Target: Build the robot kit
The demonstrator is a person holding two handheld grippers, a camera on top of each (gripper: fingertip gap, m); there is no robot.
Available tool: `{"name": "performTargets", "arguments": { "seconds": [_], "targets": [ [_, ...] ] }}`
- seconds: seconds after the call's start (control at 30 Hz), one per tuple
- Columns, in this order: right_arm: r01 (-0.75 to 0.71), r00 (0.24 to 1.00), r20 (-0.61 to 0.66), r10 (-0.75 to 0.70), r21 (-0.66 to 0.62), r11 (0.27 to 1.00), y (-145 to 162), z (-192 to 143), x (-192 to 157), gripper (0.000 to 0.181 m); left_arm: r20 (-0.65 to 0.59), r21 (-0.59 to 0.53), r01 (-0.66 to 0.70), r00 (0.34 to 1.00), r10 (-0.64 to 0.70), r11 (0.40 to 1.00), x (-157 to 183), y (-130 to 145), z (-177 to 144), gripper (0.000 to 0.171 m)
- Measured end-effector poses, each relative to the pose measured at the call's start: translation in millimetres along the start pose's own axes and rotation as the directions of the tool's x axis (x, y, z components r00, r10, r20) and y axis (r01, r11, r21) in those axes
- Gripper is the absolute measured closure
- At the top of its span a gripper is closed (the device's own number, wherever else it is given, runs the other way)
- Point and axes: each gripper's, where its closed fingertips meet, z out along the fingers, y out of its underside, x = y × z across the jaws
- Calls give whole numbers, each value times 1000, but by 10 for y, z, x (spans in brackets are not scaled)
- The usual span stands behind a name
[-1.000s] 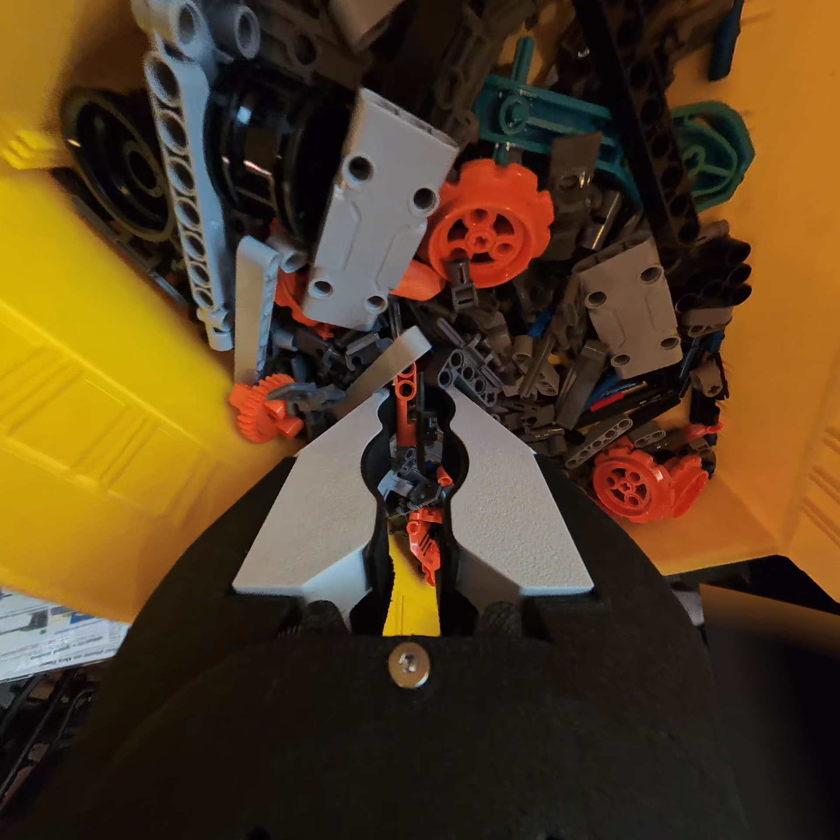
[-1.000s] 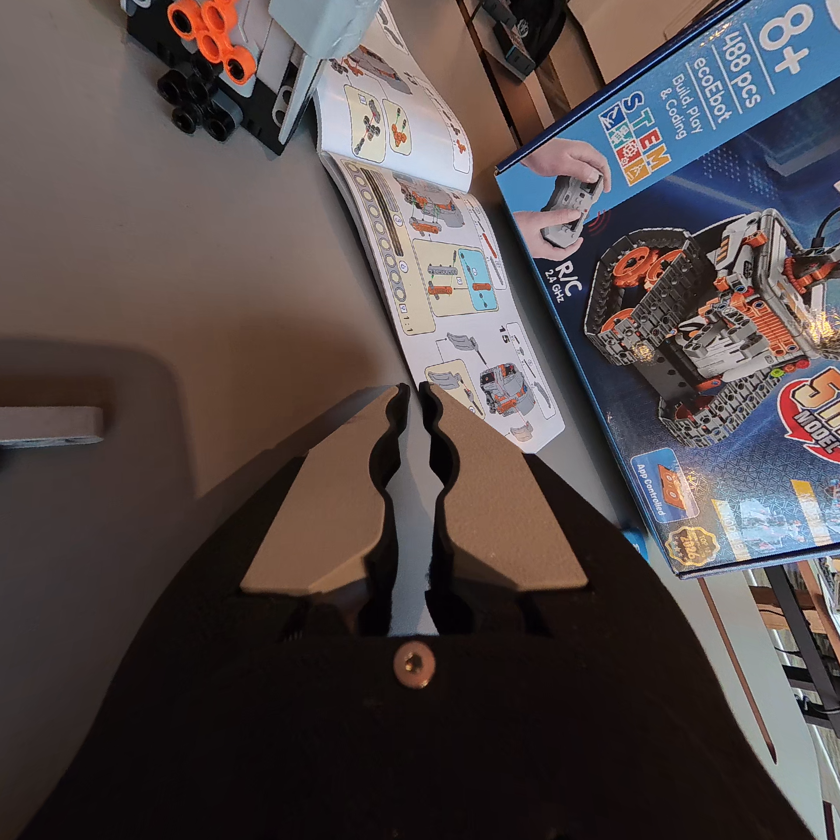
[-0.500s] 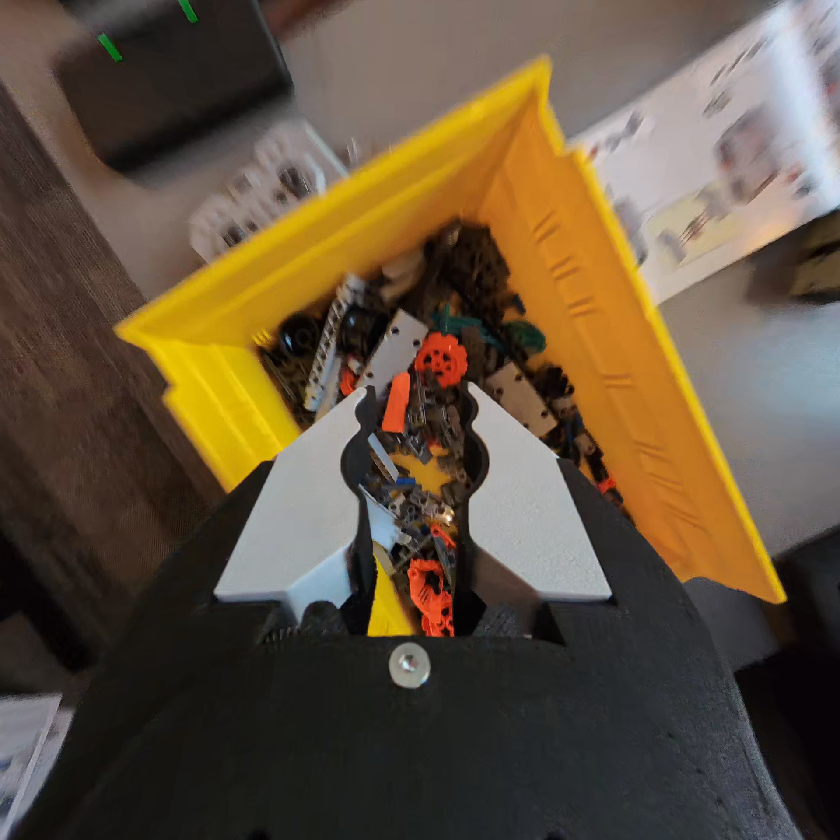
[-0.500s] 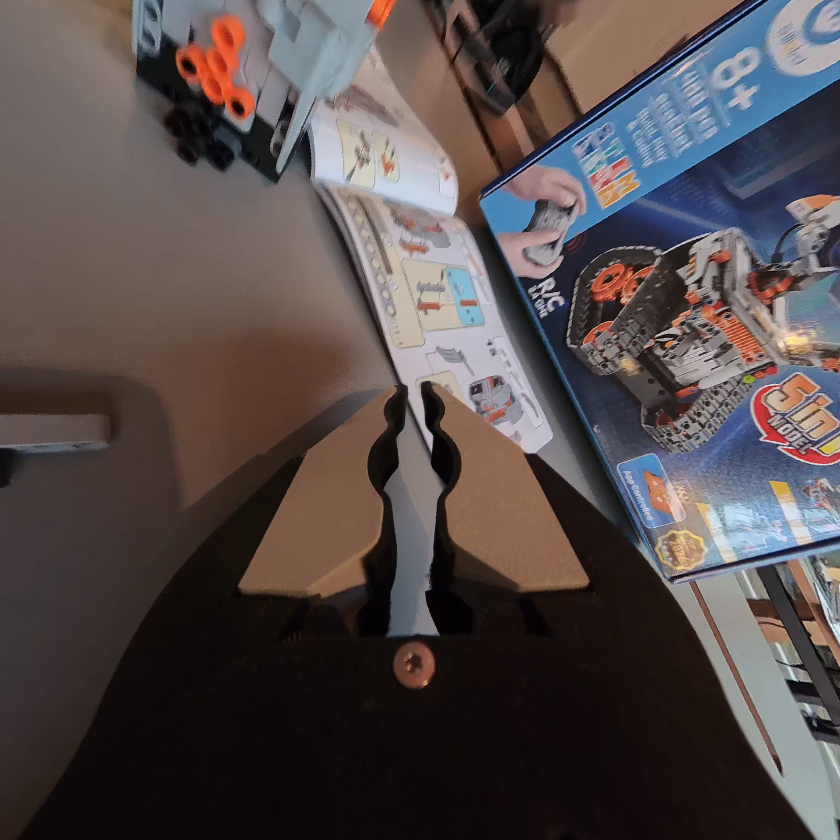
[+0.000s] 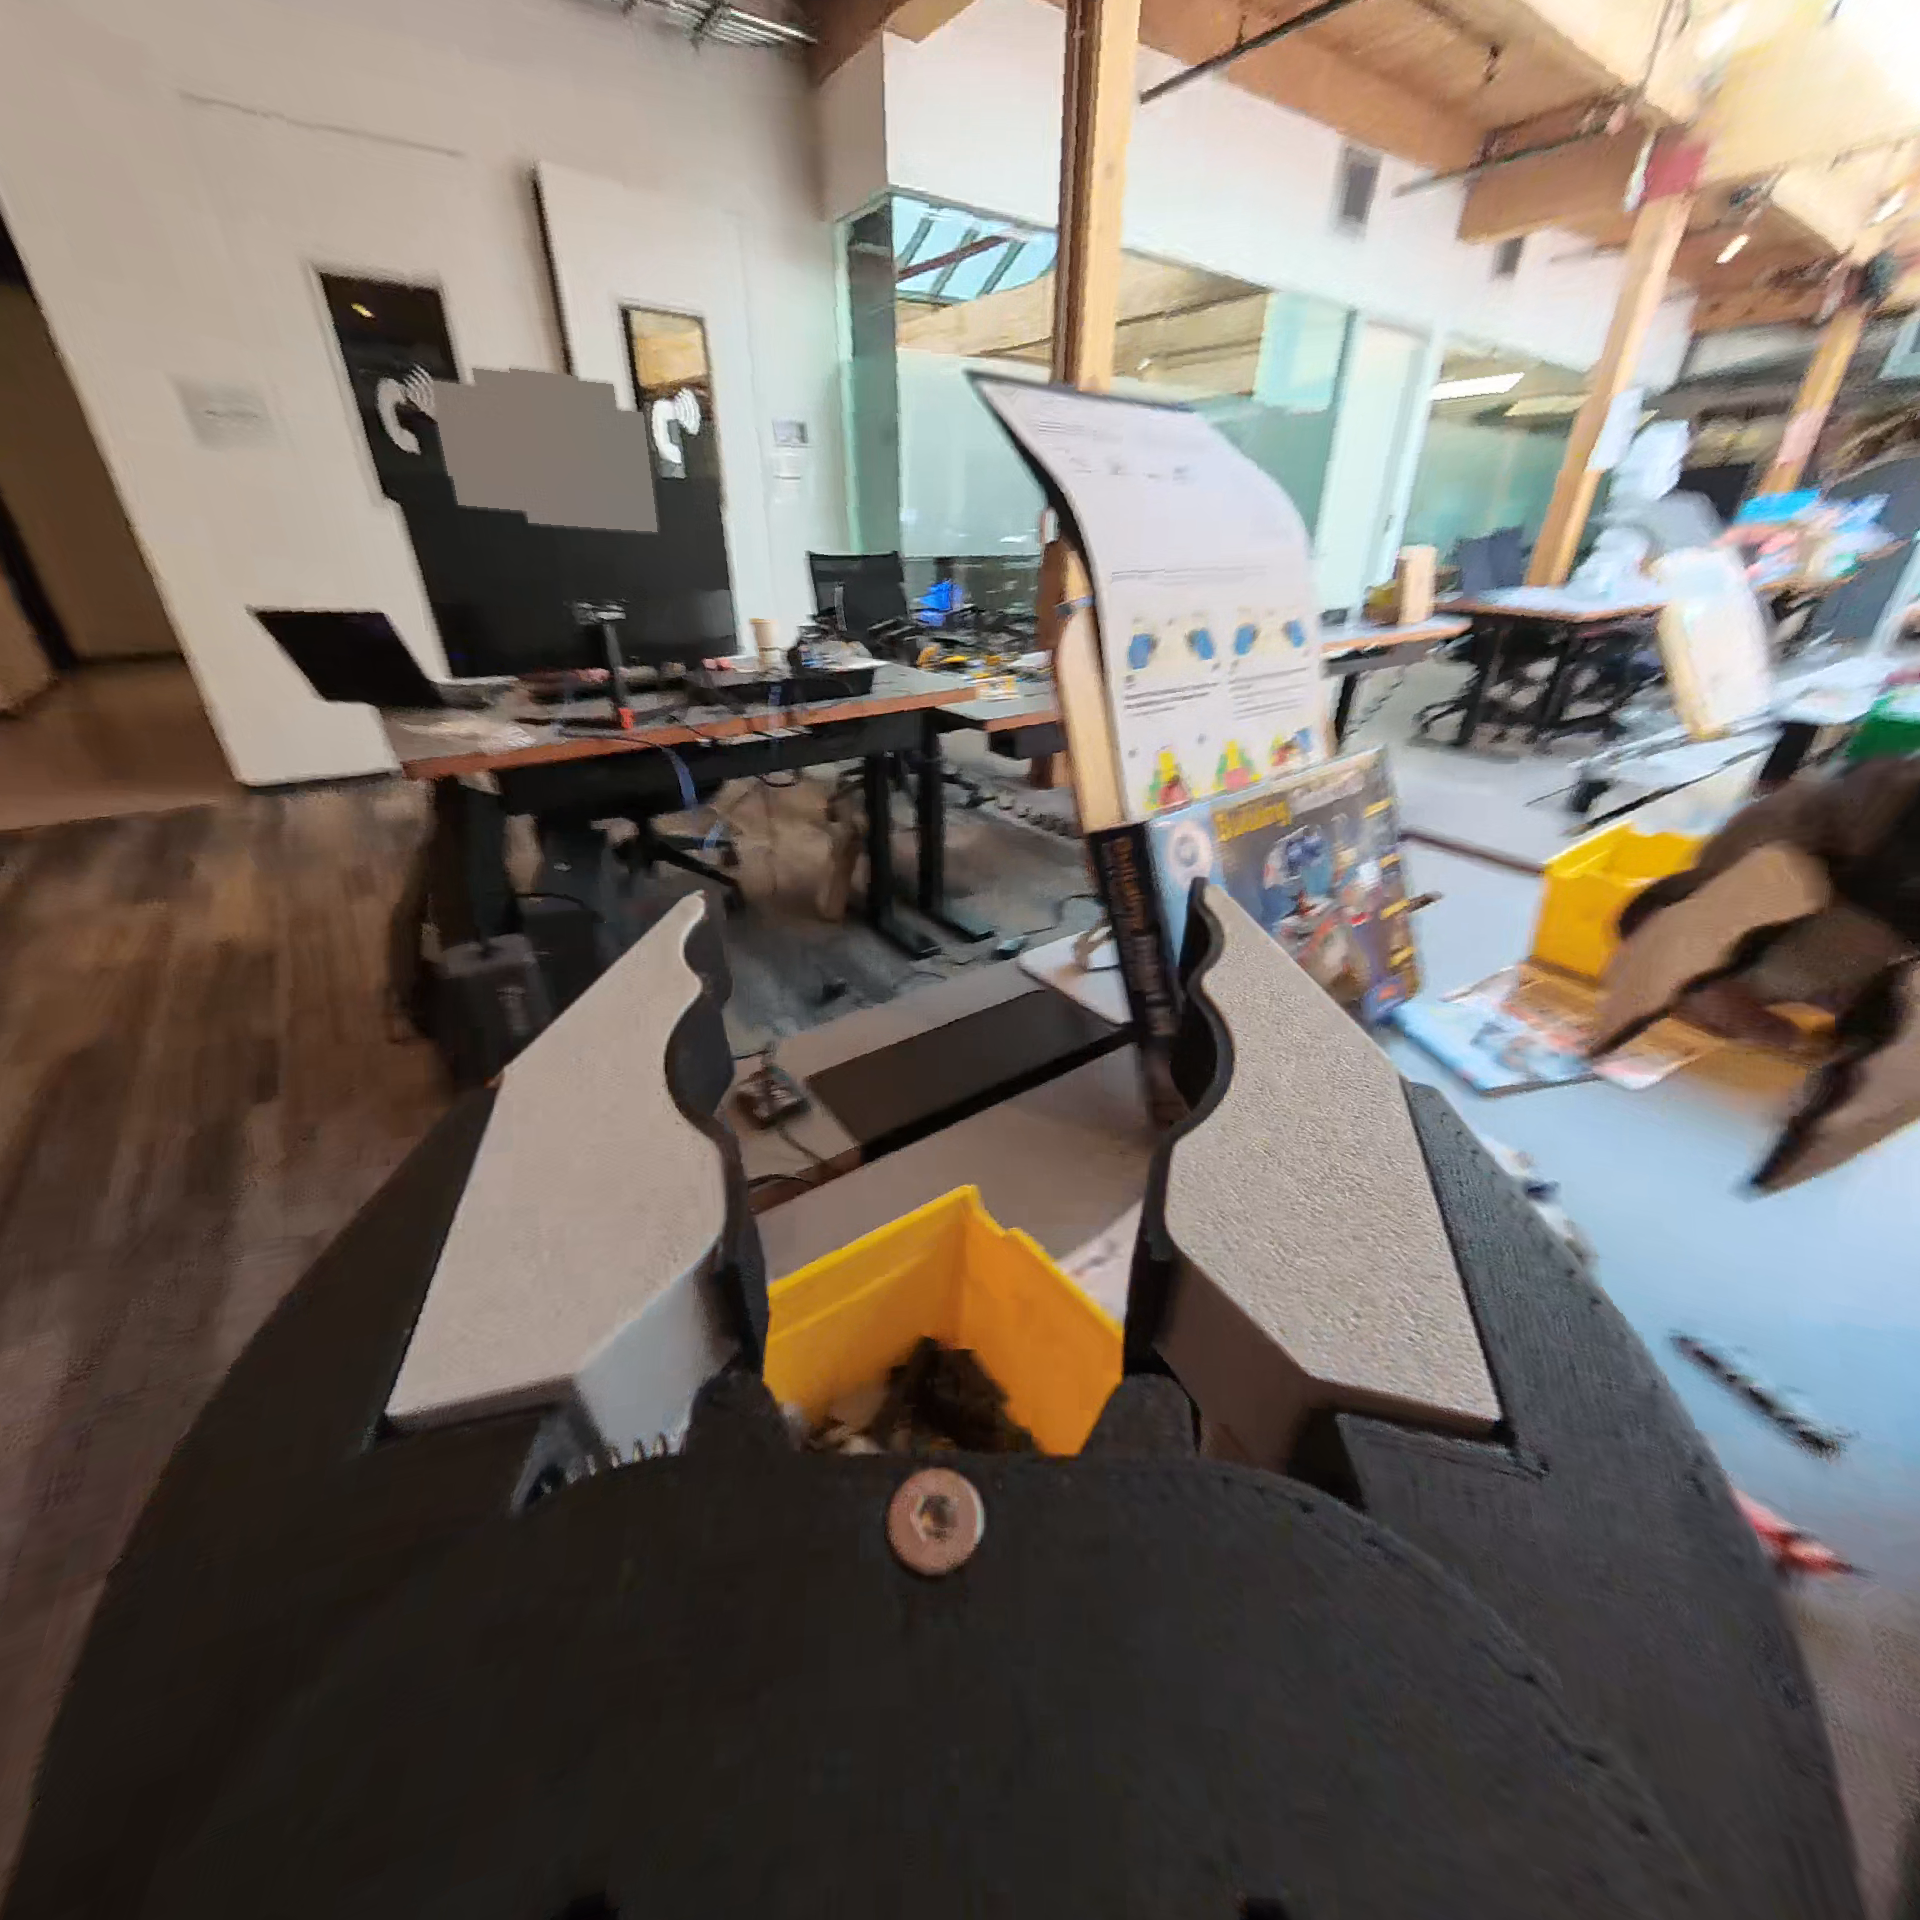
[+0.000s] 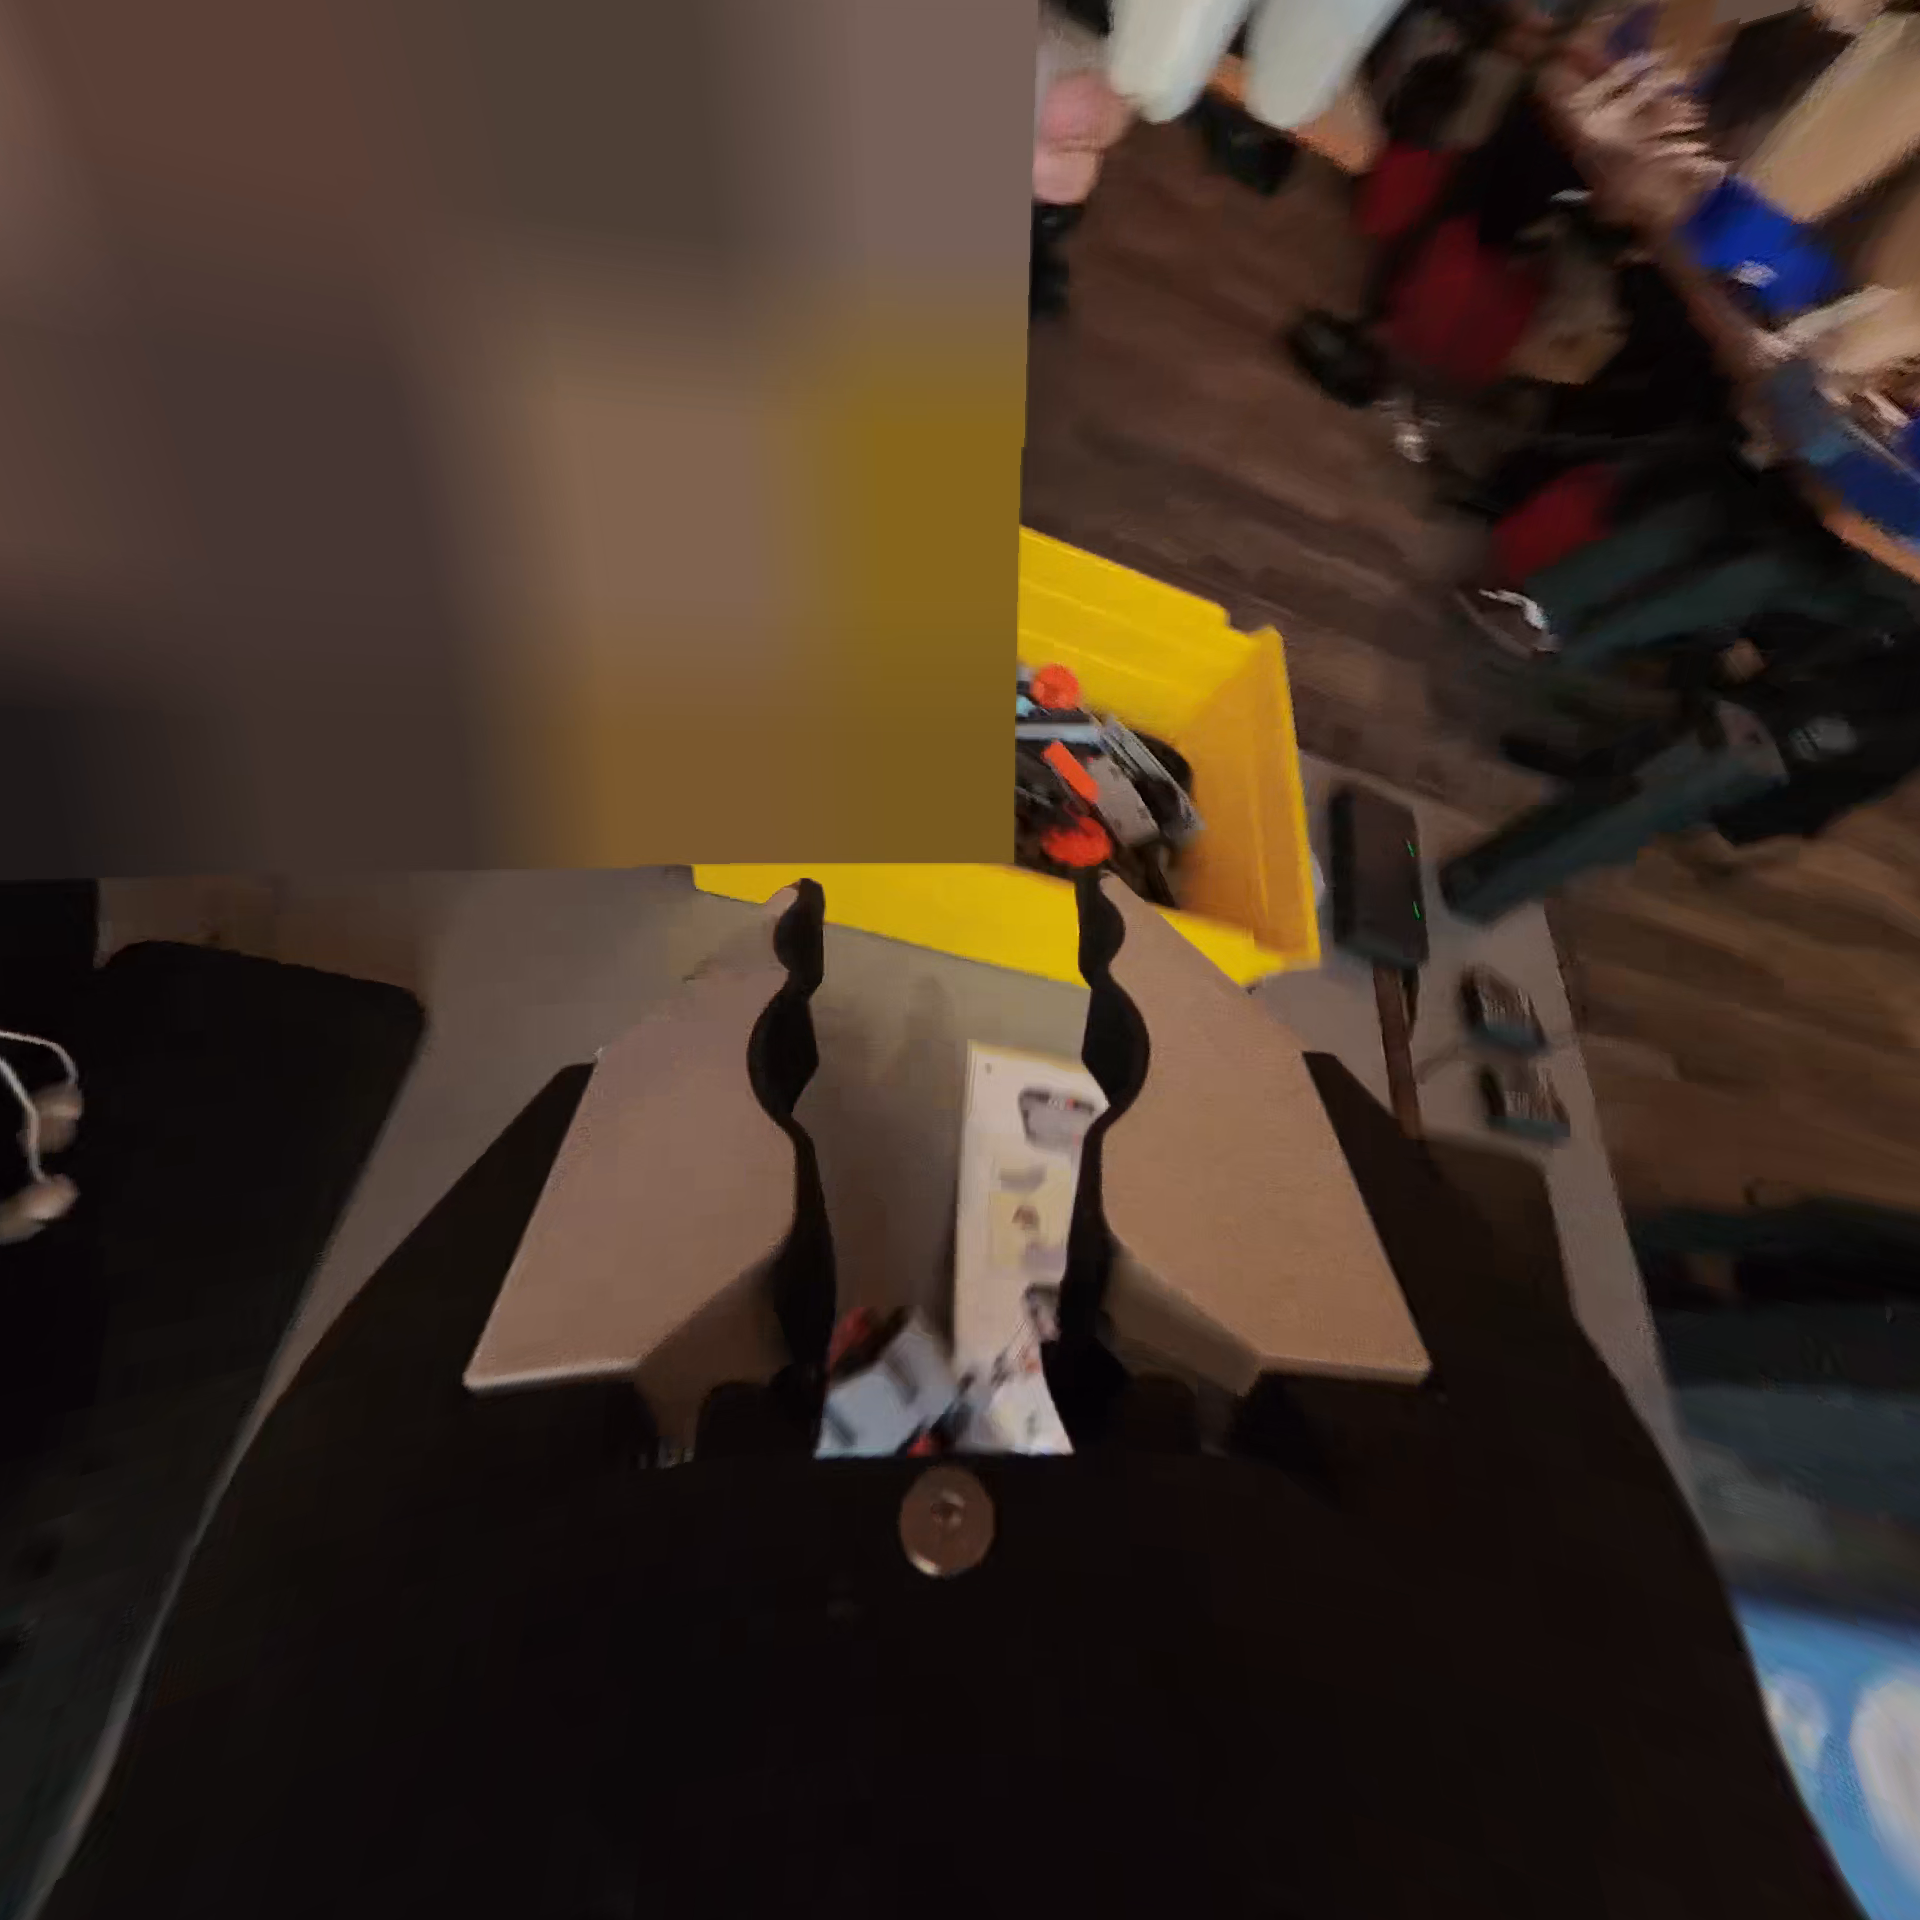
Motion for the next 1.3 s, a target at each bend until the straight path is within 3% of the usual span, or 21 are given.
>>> {"name": "performTargets", "arguments": {
  "seconds": [0.1, 0.17, 0.23, 0.33, 0.47, 0.57, 0.67, 0.83, 0.93, 1.1, 1.17, 1.3],
  "targets": [
    [204, 969, 156, -193, -62, 977, -312, 669, 64, 133, -85, 161, 145, 988, -133, 976, 58, -328, -259, 80],
    [257, 941, 256, -223, -107, 960, -351, 1149, 119, 131, -81, 280, 204, 979, -189, 938, 2, -548, -513, 90],
    [286, 891, 390, -233, -82, 955, -353, 1588, 29, 125, -30, 323, 205, 978, -206, 924, -73, -633, -697, 98],
    [353, 796, 548, -256, -78, 932, -188, 2156, -239, 95, 23, 338, 195, 976, -215, 921, -100, -679, -838, 102],
    [453, 667, 686, -290, -64, 889, 113, 2602, -727, 83, -91, 459, 252, 967, -237, 852, 52, -893, -1049, 120],
    [539, 661, 667, -344, -102, 836, 344, 2883, -764, 79, -94, 484, 260, 965, -246, 835, 28, -934, -1153, 118],
    [524, 666, 693, -275, -173, 834, 498, 3002, -811, 77, -113, 510, 272, 962, -249, 816, 40, -978, -1241, 119],
    [467, 745, 625, -233, -240, 851, 485, 3141, -776, 106, -109, 515, 263, 964, -241, 816, 44, -991, -1282, 121],
    [456, 772, 593, -228, -266, 850, 540, 3112, -657, 161, -117, 519, 274, 961, -250, 809, 46, -997, -1283, 119],
    [479, 801, 568, -192, -414, 774, 853, 2980, -288, 164, -102, 532, 252, 967, -234, 808, 77, -1022, -1323, 119],
    [480, 807, 564, -175, -454, 751, 945, 2876, -143, 173, -98, 539, 249, 967, -233, 805, 75, -1030, -1340, 120],
    [495, 846, 494, -199, -593, 635, 1174, 2644, 356, 173, -102, 549, 260, 964, -244, 795, 48, -1038, -1373, 120]
  ]
}}
